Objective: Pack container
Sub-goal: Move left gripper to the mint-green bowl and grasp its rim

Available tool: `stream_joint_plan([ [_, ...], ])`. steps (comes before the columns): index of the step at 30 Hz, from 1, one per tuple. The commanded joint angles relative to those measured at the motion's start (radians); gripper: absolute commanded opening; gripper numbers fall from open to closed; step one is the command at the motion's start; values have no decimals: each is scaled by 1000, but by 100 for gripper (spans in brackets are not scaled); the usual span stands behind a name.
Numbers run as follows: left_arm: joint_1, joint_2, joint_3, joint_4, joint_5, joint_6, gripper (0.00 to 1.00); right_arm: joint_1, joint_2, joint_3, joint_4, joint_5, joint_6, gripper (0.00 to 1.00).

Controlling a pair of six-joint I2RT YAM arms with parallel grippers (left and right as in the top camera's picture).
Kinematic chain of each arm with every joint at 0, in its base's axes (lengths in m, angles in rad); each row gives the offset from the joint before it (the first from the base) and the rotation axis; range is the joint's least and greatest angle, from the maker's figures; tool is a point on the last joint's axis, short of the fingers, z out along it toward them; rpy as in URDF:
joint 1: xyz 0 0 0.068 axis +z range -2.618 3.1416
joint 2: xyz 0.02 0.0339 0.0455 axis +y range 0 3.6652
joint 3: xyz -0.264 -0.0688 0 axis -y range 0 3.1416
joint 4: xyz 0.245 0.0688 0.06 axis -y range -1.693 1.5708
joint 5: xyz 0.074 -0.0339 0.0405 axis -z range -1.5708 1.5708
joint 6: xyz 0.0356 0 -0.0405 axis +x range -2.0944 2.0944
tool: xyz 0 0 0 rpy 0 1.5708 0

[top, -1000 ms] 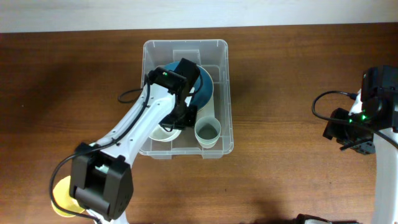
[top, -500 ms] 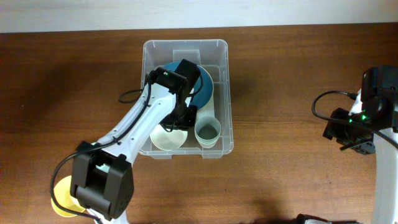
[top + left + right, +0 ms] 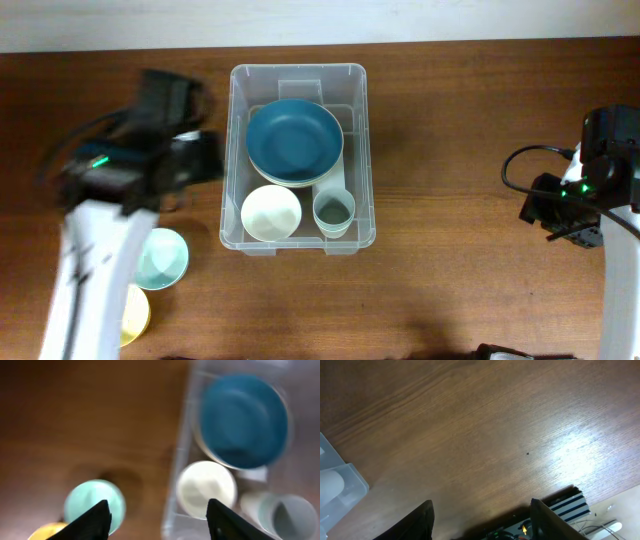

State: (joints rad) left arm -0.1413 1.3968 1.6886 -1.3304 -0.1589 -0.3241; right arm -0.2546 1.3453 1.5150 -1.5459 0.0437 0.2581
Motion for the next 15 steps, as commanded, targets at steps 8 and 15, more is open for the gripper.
stream_joint_plan([
  [8,201,9,-346,100,13,-97,73,-1,-14,0,0,9,0,57],
  [15,258,95,-631,343,53,-87,75,-1,-14,0,-2,9,0,57],
])
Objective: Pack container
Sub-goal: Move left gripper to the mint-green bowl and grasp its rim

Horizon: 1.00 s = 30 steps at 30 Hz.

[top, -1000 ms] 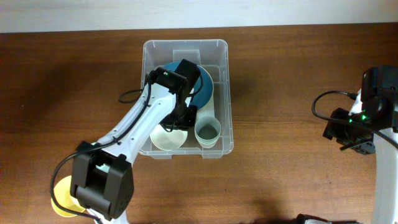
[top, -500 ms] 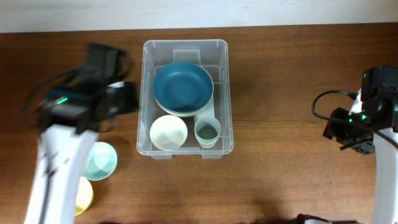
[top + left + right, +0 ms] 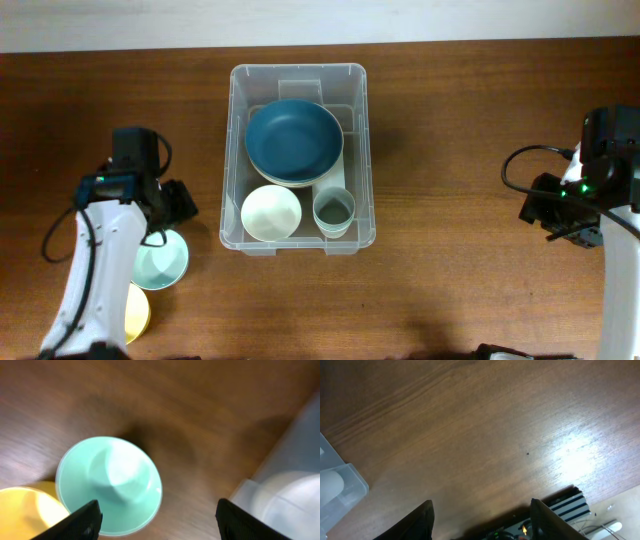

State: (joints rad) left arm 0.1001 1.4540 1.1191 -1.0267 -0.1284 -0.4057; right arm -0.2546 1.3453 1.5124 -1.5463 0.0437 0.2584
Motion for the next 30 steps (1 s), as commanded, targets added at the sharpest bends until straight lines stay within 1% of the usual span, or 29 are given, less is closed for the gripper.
stream_joint_plan([
  [1,20,65,-80,56,23,-4,75,-1,-14,2,-2,9,0,57],
  [9,34,296,-102,134,32,-4,76,-1,-14,2,-9,10,0,57],
  [12,34,335,-102,140,38,-5,75,-1,-14,2,-9,10,0,57],
  [13,34,338,-102,140,37,-4,72,-1,-14,2,-9,10,0,57],
  [14,34,338,-102,141,37,-4,70,-1,-14,2,-9,10,0,57],
  [16,34,337,-102,147,38,1,56,-1,-14,2,-9,10,0,57],
  [17,34,337,-102,153,38,11,42,-1,-14,2,-9,10,0,57],
  [19,34,337,-99,156,38,11,20,-1,-14,2,-9,10,0,57],
  [21,34,337,-90,156,37,11,11,-1,-14,2,-9,10,0,57],
  [23,34,337,-71,155,36,19,3,-1,-14,2,-9,10,0,57],
  [24,34,337,-55,150,34,25,1,-1,-14,2,-9,10,0,57],
  [26,34,335,-8,131,34,41,1,-1,-14,2,-9,10,0,57],
  [30,33,328,144,41,35,63,1,-1,-14,2,-9,10,0,57],
])
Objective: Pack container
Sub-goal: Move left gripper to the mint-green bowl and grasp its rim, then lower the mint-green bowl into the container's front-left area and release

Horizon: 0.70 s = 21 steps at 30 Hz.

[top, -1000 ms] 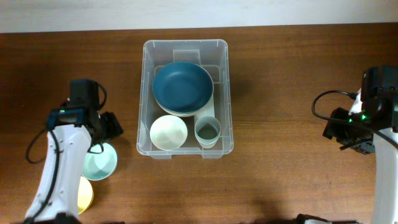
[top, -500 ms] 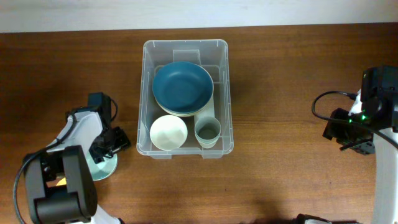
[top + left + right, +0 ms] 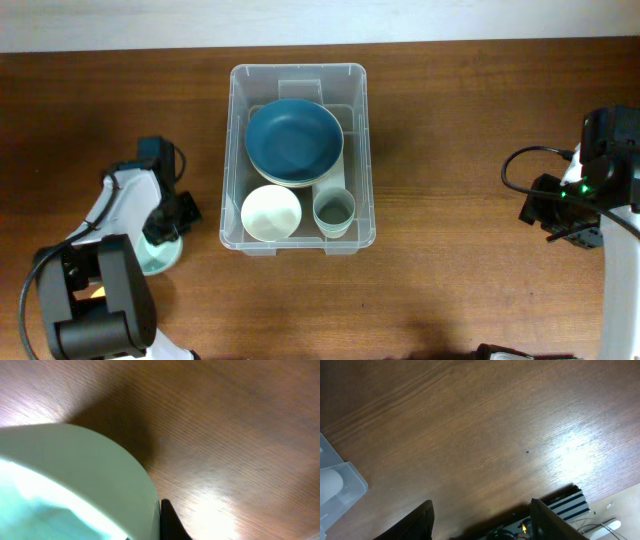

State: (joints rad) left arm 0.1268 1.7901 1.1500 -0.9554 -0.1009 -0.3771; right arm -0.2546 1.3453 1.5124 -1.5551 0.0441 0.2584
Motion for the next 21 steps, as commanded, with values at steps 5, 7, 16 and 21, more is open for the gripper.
stream_joint_plan([
  [5,-22,-57,335,-185,23,35,1,-1,-14,2,0,10,0,57],
  [7,-55,-92,402,-231,34,38,1,-1,-14,2,1,10,0,57],
  [16,-372,-249,496,-297,34,38,1,-1,-14,2,3,9,0,57],
  [21,-566,-232,482,-303,33,35,1,-1,-14,2,4,9,0,57],
])
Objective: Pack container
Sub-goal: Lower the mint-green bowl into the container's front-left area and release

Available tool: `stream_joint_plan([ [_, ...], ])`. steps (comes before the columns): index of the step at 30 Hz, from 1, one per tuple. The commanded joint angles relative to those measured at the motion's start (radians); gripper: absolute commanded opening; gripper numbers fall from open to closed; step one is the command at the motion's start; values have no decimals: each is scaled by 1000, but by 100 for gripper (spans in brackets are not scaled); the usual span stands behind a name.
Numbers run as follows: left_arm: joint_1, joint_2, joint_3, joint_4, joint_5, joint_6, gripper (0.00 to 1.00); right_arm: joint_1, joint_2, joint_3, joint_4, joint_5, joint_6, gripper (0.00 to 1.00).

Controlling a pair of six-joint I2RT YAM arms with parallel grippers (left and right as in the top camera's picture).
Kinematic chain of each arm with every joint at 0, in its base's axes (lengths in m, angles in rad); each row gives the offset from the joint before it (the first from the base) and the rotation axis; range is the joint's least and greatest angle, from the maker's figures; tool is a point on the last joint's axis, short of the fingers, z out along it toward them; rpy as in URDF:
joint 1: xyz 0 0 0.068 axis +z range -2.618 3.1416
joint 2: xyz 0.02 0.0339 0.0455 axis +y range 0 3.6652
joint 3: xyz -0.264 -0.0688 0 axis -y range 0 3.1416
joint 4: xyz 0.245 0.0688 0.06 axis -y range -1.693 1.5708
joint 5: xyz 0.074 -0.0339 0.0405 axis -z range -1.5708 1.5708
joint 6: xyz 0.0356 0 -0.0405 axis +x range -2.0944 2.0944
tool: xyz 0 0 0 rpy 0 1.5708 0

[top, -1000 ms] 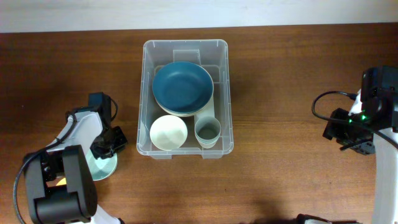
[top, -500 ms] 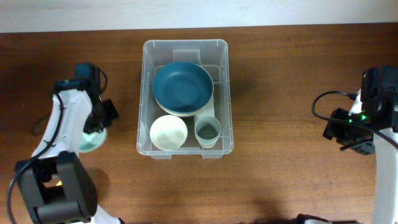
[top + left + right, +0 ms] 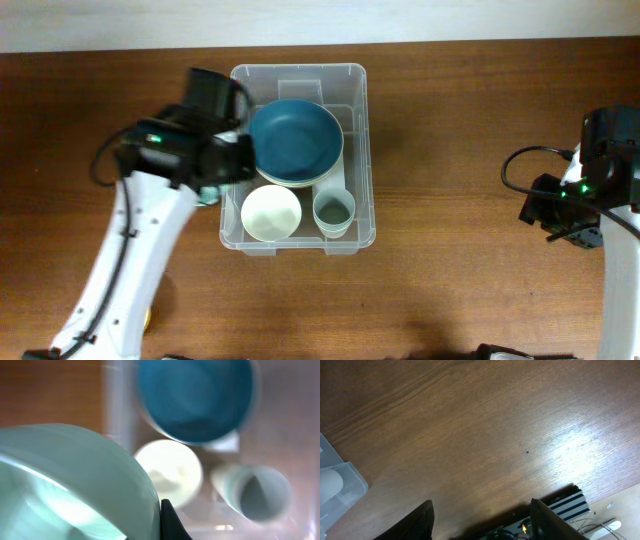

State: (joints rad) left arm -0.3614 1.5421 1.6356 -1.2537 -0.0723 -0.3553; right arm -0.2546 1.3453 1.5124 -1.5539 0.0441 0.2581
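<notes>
A clear plastic container point(image 3: 298, 68) stands at the table's middle. It holds a blue bowl point(image 3: 296, 140), a white bowl point(image 3: 271, 212) and a pale grey-green cup point(image 3: 333, 211). My left gripper point(image 3: 215, 165) hovers at the container's left wall, shut on the rim of a mint-green bowl point(image 3: 75, 480). One dark finger point(image 3: 169, 522) shows against the rim; the other is hidden behind the bowl. In the left wrist view the blue bowl point(image 3: 195, 397), white bowl point(image 3: 170, 470) and cup point(image 3: 252, 492) lie below. My right gripper point(image 3: 482, 527) stands open over bare wood at the far right.
A sliver of a yellow bowl point(image 3: 148, 320) shows on the table at the lower left, beside my left arm. A dark cable point(image 3: 525, 165) loops by the right arm. The wooden table point(image 3: 460, 120) stretches between the container and the right arm.
My left gripper was down on the mint-green bowl on the table, left of the container. Now it holds that bowl in the air at the container's left wall. The right arm has not moved.
My left gripper was open beside the container's left wall. Then it was open above the mint-green bowl on the table, then low on that bowl's rim. Now the bowl is off the table, at the container. The right gripper stayed open throughout.
</notes>
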Motion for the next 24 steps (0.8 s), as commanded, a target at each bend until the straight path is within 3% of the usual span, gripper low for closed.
stream_joint_plan([
  [1,-106,24,-7,-4,4,10,1,-1,-14,2,2,9,0,57],
  [7,-186,116,-19,-16,2,4,1,-1,-14,2,3,9,0,57],
  [19,-186,317,-21,-5,5,5,2,-1,-14,2,-1,9,0,57],
  [21,-186,324,-21,-6,5,5,13,-1,-14,2,0,9,0,58],
  [22,-186,324,-21,-8,5,5,38,-1,-14,2,-1,9,0,57],
  [23,-186,324,-21,-8,5,5,55,-1,-14,2,0,9,0,57],
  [24,-185,320,-21,-8,5,5,62,-1,-14,2,-1,9,0,57],
])
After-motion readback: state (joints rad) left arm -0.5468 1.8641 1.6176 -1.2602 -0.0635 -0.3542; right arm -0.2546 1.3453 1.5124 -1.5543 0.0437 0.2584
